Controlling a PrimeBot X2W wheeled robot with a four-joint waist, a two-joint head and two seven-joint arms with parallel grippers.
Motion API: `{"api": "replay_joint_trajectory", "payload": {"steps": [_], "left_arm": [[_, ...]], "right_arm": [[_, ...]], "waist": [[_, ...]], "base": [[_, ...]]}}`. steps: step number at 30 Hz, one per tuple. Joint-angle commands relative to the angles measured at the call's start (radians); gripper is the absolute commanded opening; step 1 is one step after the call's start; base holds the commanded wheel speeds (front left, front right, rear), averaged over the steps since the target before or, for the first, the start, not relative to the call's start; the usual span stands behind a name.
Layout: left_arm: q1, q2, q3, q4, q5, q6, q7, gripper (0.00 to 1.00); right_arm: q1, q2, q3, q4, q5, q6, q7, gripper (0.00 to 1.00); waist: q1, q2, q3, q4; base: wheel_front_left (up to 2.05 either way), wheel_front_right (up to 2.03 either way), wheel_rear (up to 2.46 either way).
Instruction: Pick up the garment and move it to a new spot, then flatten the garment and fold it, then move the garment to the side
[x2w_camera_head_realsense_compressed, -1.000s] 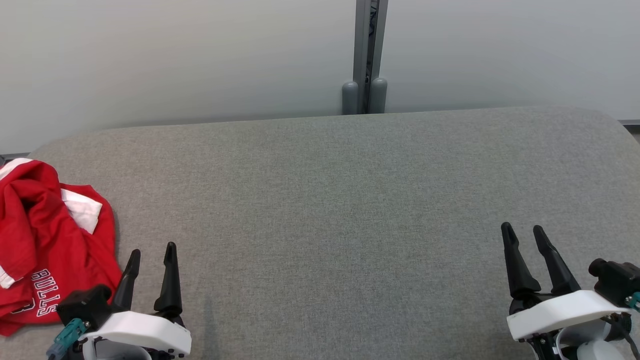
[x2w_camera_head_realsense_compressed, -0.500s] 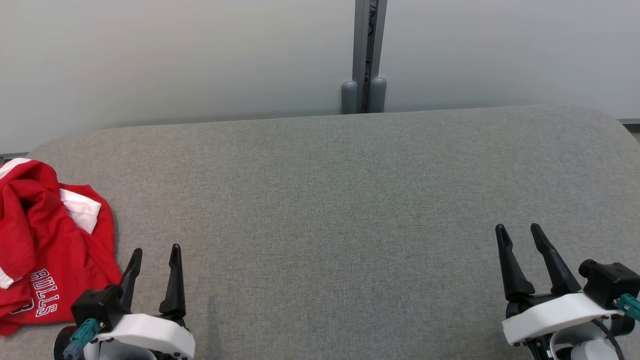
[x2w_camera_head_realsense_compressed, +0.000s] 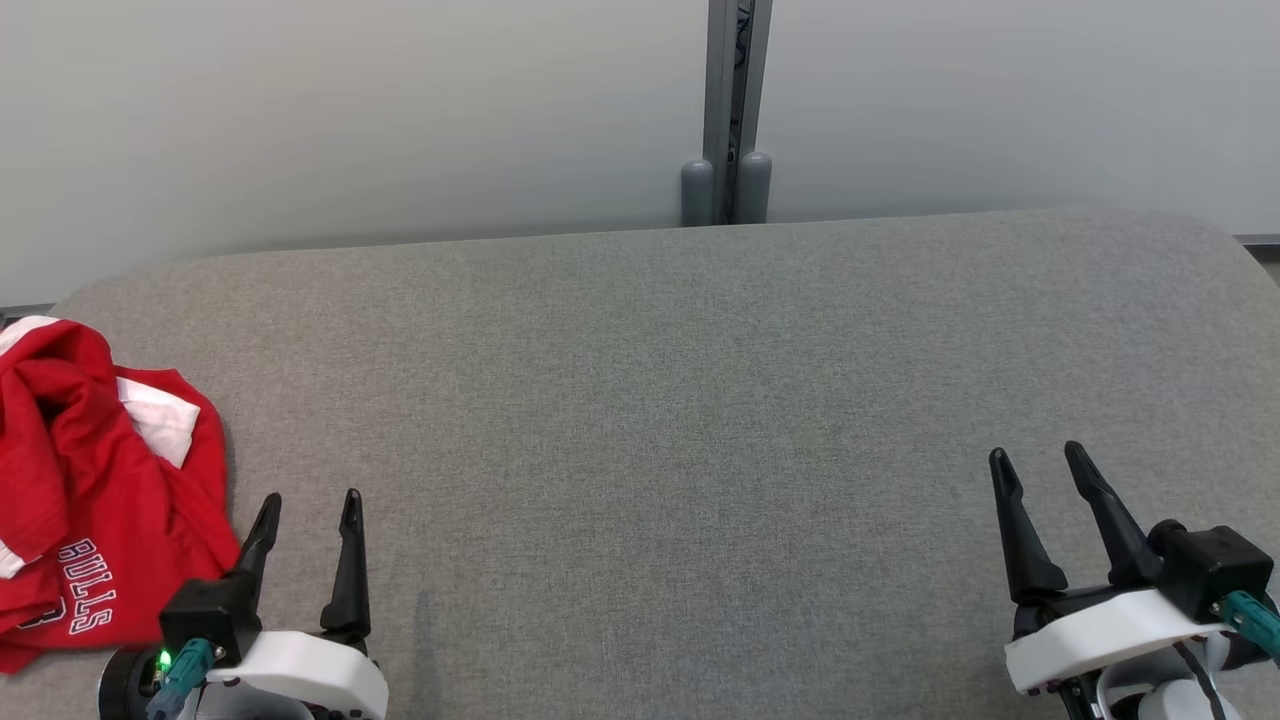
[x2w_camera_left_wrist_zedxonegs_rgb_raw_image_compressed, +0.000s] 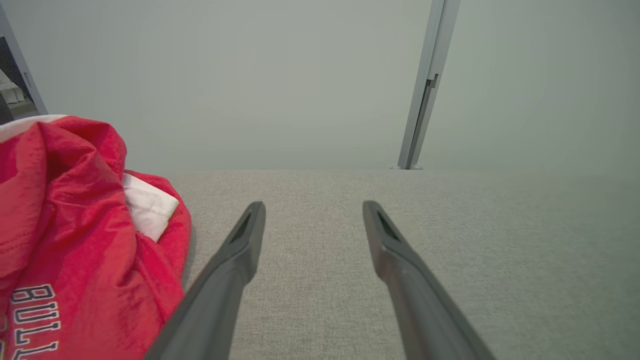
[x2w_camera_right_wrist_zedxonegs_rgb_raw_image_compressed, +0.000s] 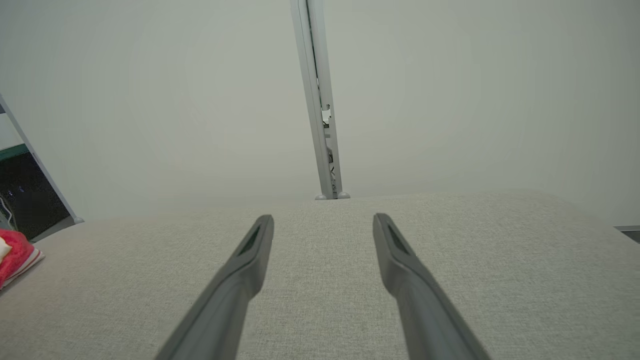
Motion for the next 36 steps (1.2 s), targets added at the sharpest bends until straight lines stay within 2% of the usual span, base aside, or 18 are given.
{"api": "replay_joint_trajectory", "payload": {"steps": [1, 13, 25, 31, 36], "left_arm": [[-0.017, 0.006, 0.004, 0.000, 0.020, 0.007, -0.007, 1.00], [-0.011, 0.006, 0.016, 0.014, 0.106, 0.021, -0.029, 1.00], [-0.024, 0.006, 0.009, 0.012, 0.084, 0.023, -0.027, 1.00], [-0.021, 0.006, 0.010, 0.021, 0.088, 0.028, -0.026, 1.00], [-0.028, 0.005, 0.006, 0.024, 0.089, 0.028, -0.026, 1.00]], "right_arm": [[-0.012, -0.006, -0.003, 0.003, -0.022, 0.002, -0.009, 1.00], [-0.005, 0.004, -0.029, 0.021, -0.112, 0.002, -0.031, 1.00], [-0.003, 0.000, -0.013, 0.009, -0.116, 0.002, -0.029, 1.00], [-0.007, -0.003, 0.017, 0.011, -0.118, 0.002, -0.029, 1.00], [-0.016, -0.006, 0.023, 0.009, -0.121, 0.002, -0.029, 1.00]], "waist": [[0.0000, 0.0000, 0.000, 0.000], [0.0000, 0.0000, -0.004, 0.000], [0.0000, 0.0000, 0.002, 0.033], [0.0000, 0.0000, 0.008, 0.119], [0.0000, 0.0000, 0.026, 0.229]], "base": [[0.00, 0.00, 0.00], [0.00, 0.00, 0.00], [0.00, 0.00, 0.00], [0.00, 0.00, 0.00], [0.00, 0.00, 0.00]]}}
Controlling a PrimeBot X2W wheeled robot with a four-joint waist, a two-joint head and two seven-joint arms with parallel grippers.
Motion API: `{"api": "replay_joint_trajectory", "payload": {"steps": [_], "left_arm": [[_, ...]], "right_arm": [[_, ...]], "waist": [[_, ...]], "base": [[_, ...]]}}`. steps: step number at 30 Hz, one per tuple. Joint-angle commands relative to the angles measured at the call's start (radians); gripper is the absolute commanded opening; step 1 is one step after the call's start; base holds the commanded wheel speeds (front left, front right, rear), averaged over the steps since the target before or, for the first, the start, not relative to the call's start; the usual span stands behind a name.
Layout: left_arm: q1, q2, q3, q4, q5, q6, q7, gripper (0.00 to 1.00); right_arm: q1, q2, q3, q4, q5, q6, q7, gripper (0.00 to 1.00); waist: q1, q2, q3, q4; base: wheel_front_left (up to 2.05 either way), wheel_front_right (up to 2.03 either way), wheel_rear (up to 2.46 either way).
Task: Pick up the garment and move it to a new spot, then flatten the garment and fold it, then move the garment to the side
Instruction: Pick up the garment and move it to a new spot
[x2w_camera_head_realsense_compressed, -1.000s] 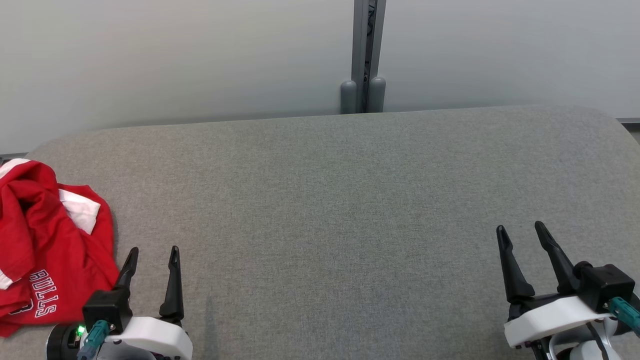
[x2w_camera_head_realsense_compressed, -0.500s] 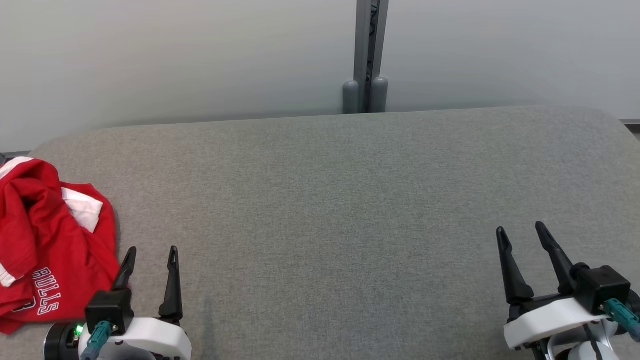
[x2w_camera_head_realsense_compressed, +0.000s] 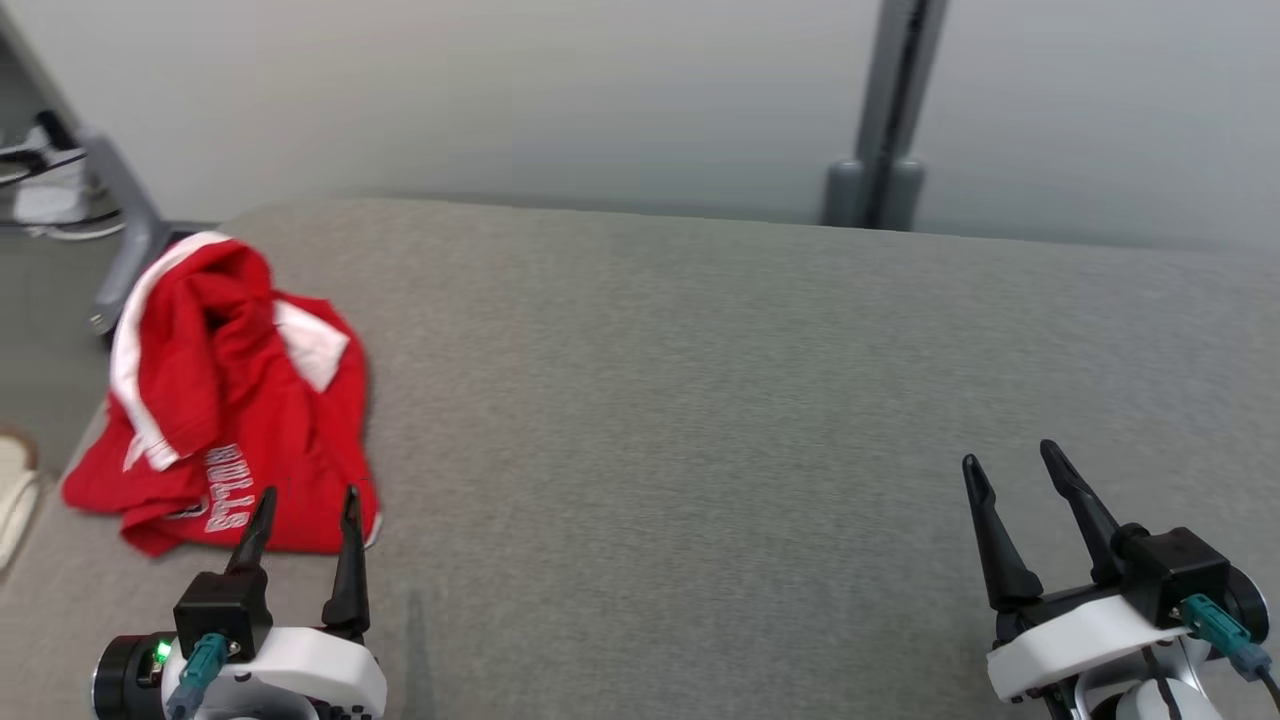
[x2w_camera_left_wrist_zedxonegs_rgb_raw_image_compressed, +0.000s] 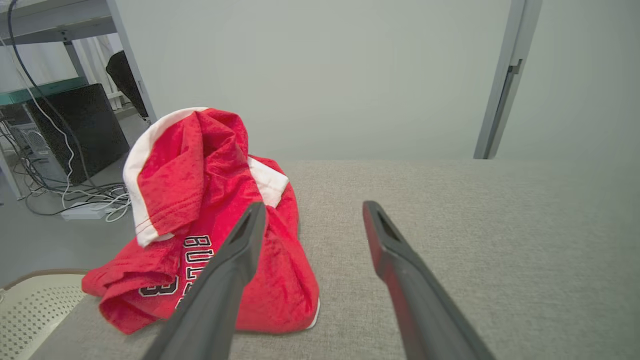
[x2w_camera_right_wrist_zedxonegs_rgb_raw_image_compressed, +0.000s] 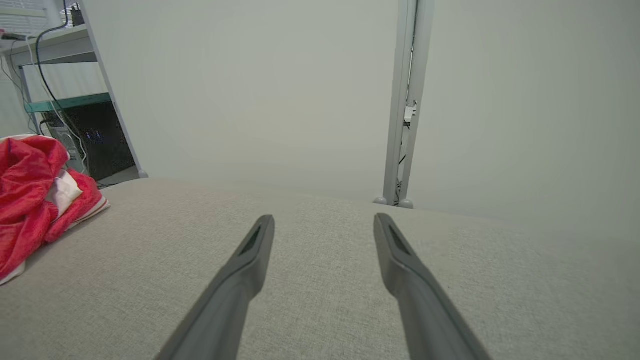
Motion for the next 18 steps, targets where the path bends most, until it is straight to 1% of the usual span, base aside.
{"api": "replay_joint_trajectory", "payload": {"steps": [1, 10, 15, 18], "left_arm": [[-0.009, 0.004, 0.005, -0.001, 0.001, 0.003, -0.001, 1.00], [0.013, 0.004, 0.017, 0.006, -0.015, 0.013, -0.001, 1.00], [0.022, 0.004, 0.020, 0.007, -0.016, 0.013, -0.001, 1.00], [0.022, 0.004, 0.016, 0.005, -0.022, 0.016, -0.001, 1.00]], "right_arm": [[-0.013, -0.005, 0.003, -0.002, -0.005, 0.001, -0.005, 1.00], [-0.027, -0.008, 0.030, 0.010, -0.003, 0.000, -0.005, 1.00], [-0.028, -0.009, 0.040, 0.015, -0.002, 0.000, -0.005, 1.00], [-0.032, -0.012, 0.039, 0.018, -0.002, 0.000, -0.005, 1.00]], "waist": [[-0.0001, -0.0001, 0.017, 0.077], [-0.0001, -0.0001, 0.027, 0.244], [-0.0001, -0.0001, 0.031, 0.308], [-0.0001, -0.0001, 0.035, 0.331]], "base": [[0.00, 0.00, 0.00], [0.00, 0.00, 0.00], [0.00, 0.00, 0.00], [0.00, 0.00, 0.00]]}}
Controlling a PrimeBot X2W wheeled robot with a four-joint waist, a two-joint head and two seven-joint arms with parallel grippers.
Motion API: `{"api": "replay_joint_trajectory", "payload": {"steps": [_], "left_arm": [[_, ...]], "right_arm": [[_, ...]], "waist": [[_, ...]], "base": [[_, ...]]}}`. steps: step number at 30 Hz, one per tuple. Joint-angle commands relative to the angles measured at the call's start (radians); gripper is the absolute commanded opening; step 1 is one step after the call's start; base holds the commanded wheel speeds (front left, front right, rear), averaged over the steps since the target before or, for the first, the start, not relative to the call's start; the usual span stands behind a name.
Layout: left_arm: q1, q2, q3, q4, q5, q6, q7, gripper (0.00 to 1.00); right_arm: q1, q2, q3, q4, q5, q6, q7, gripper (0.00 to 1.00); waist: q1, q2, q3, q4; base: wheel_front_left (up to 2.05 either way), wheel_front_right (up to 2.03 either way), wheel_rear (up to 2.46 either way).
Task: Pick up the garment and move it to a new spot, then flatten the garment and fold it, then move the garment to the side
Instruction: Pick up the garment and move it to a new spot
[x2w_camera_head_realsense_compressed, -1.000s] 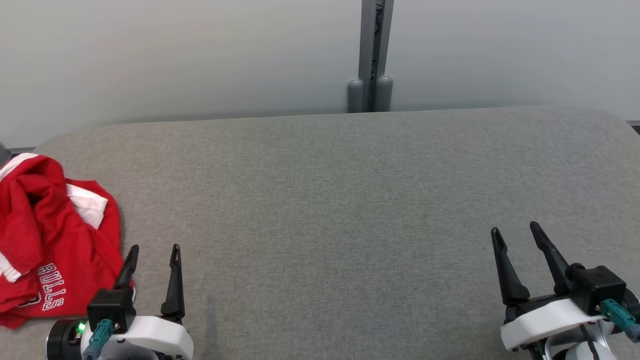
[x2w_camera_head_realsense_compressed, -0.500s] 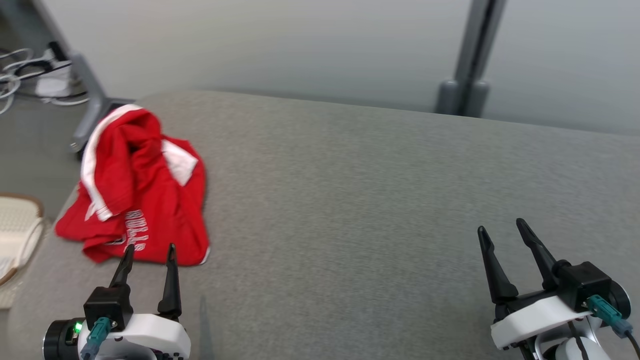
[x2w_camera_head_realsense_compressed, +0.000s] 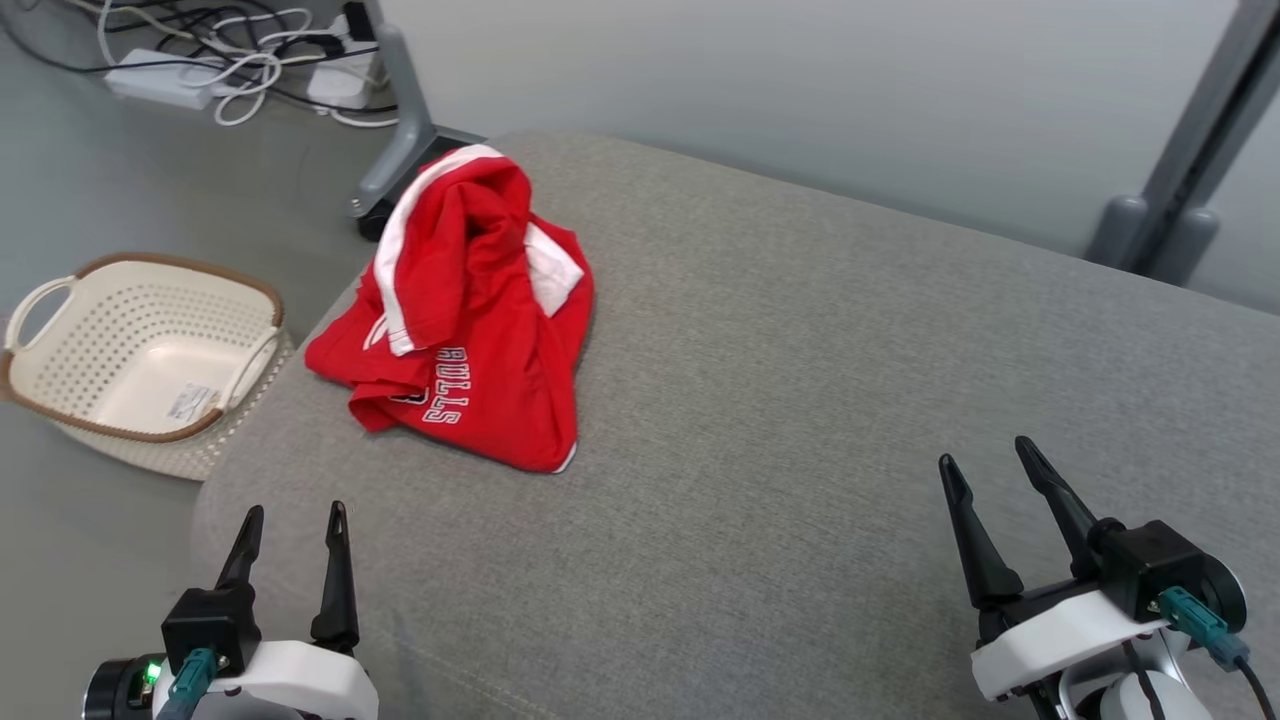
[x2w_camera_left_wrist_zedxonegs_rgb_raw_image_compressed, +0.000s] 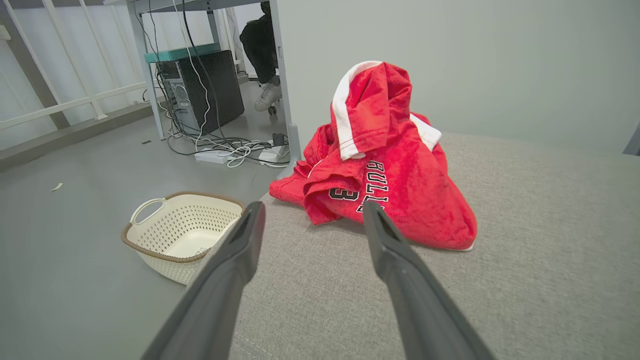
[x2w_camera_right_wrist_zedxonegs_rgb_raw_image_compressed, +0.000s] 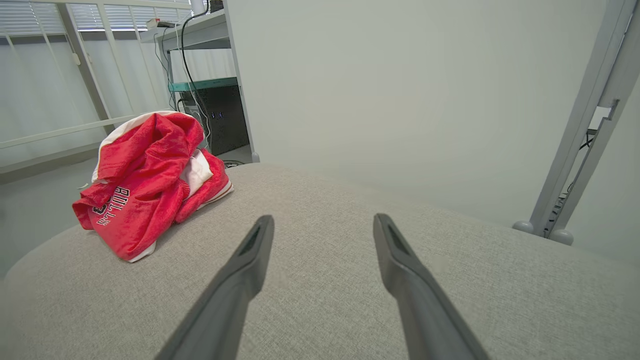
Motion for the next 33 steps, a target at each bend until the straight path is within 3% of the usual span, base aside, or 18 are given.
{"api": "replay_joint_trajectory", "payload": {"steps": [1, 10, 21, 26, 33], "left_arm": [[0.002, 0.003, -0.001, -0.004, -0.006, 0.006, 0.000, 1.00], [-0.012, 0.004, 0.004, -0.024, -0.021, 0.020, 0.000, 1.00], [-0.094, 0.003, 0.013, -0.038, -0.039, 0.034, 0.000, 1.00], [-0.208, 0.010, 0.055, -0.002, -0.027, -0.001, 0.000, 1.00], [-0.372, 0.064, 0.112, 0.111, -0.011, -0.025, 0.000, 1.00]], "right_arm": [[-0.011, -0.011, 0.000, 0.003, -0.001, 0.000, -0.005, 1.00], [-0.025, -0.022, 0.012, -0.001, 0.002, 0.000, -0.005, 1.00], [-0.057, -0.064, 0.021, -0.016, -0.003, 0.000, -0.005, 1.00], [-0.084, -0.098, 0.017, -0.024, -0.001, 0.000, -0.005, 1.00], [-0.124, -0.124, 0.022, -0.032, 0.004, 0.000, -0.005, 1.00]], "waist": [[0.0000, 0.0000, 0.007, 0.023], [0.0000, 0.0000, 0.029, 0.005], [0.0000, 0.0000, 0.119, -0.085], [0.0000, 0.0000, 0.194, -0.143], [0.0000, 0.0000, 0.272, -0.206]], "base": [[0.00, 0.00, 0.00], [0.00, 0.00, 0.00], [0.00, 0.00, 0.00], [0.00, 0.00, 0.00], [0.00, 0.00, 0.00]]}}
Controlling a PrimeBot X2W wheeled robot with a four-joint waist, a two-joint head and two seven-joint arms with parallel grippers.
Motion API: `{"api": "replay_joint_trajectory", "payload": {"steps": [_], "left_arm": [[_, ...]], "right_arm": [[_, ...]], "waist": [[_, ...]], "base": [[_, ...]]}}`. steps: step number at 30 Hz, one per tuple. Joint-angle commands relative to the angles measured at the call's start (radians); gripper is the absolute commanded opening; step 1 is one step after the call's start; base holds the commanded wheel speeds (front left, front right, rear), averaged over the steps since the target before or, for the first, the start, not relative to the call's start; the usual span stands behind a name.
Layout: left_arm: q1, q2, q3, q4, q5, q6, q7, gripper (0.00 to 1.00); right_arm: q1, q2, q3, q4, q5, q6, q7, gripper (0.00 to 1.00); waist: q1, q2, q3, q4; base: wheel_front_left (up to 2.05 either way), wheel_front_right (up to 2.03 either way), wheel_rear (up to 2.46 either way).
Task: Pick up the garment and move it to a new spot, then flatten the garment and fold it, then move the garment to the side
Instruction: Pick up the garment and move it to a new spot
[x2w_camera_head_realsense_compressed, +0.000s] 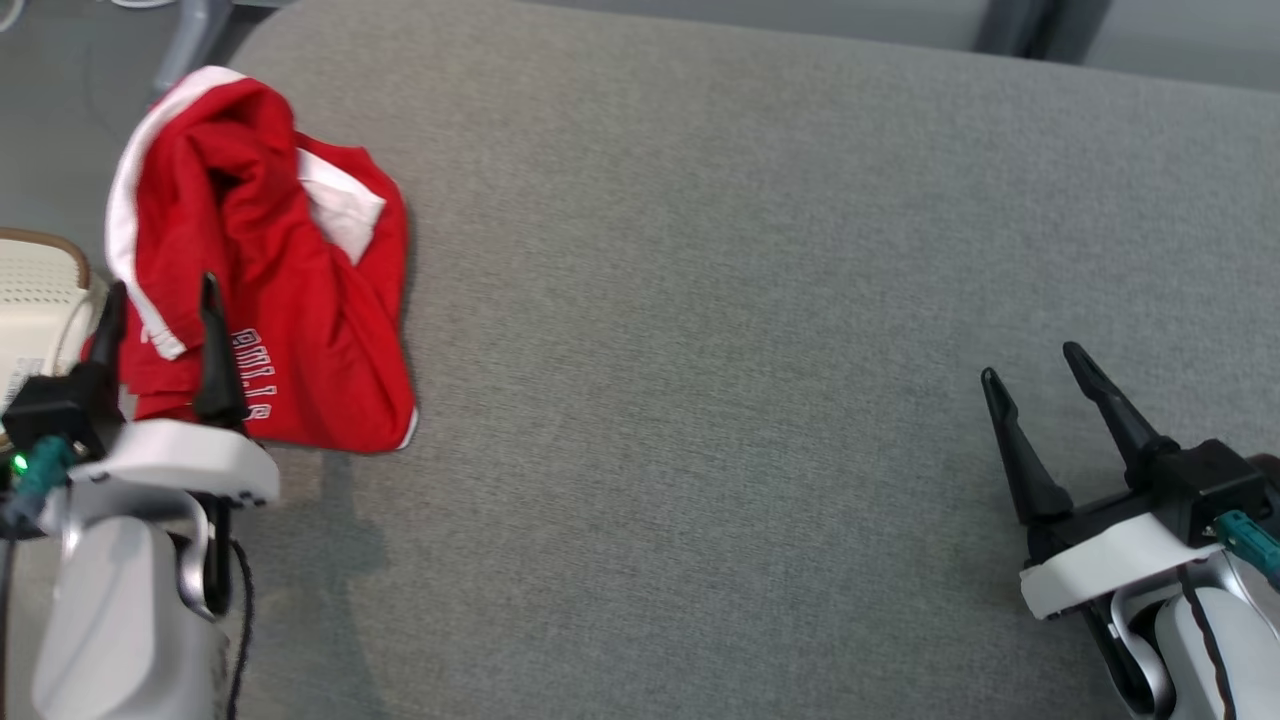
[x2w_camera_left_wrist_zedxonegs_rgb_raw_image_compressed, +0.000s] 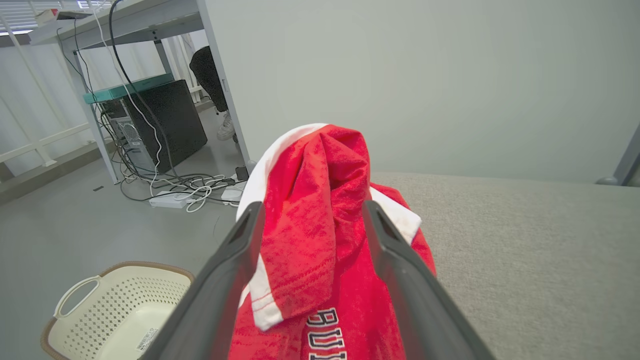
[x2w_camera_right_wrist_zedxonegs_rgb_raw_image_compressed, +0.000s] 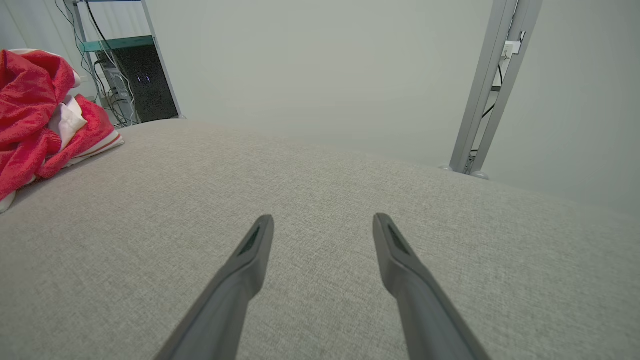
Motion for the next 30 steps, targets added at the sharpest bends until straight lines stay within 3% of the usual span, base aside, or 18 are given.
{"api": "replay_joint_trajectory", "payload": {"steps": [1, 12, 20, 22, 23, 30], "left_arm": [[-0.031, 0.012, 0.011, 0.020, 0.004, -0.003, 0.000, 1.00], [-0.287, 0.133, 0.003, 0.338, 0.042, -0.009, 0.000, 1.00], [-0.407, 0.174, -0.011, 0.550, 0.036, 0.006, 0.121, 0.99], [-0.422, 0.180, -0.016, 0.572, 0.037, 0.005, 0.111, 0.06], [-0.425, 0.180, -0.017, 0.583, 0.036, 0.009, 0.104, 0.00], [-0.454, 0.180, -0.031, 0.594, 0.045, 0.030, 0.035, 0.00]], "right_arm": [[-0.015, -0.010, -0.001, -0.004, 0.003, 0.000, -0.005, 1.00], [-0.043, -0.019, 0.004, 0.000, 0.012, 0.000, -0.005, 1.00], [-0.046, -0.014, 0.012, 0.018, 0.024, 0.000, -0.005, 1.00], [-0.049, -0.013, 0.014, 0.021, 0.027, 0.000, -0.005, 1.00], [-0.049, -0.012, 0.014, 0.022, 0.029, 0.000, -0.005, 1.00], [-0.039, -0.006, 0.004, 0.029, 0.031, 0.000, -0.005, 1.00]], "waist": [[0.0000, 0.0000, 0.036, -0.034], [0.0000, 0.0000, 0.108, -0.081], [0.0000, 0.0000, 0.121, -0.095], [0.0000, 0.0000, 0.120, -0.098], [0.0000, 0.0000, 0.119, -0.099], [0.0000, 0.0000, 0.095, -0.102]], "base": [[0.00, 0.00, 0.00], [0.00, 0.00, 0.00], [0.00, 0.00, 0.00], [0.00, 0.00, 0.00], [0.00, 0.00, 0.00], [0.00, 0.00, 0.00]]}}
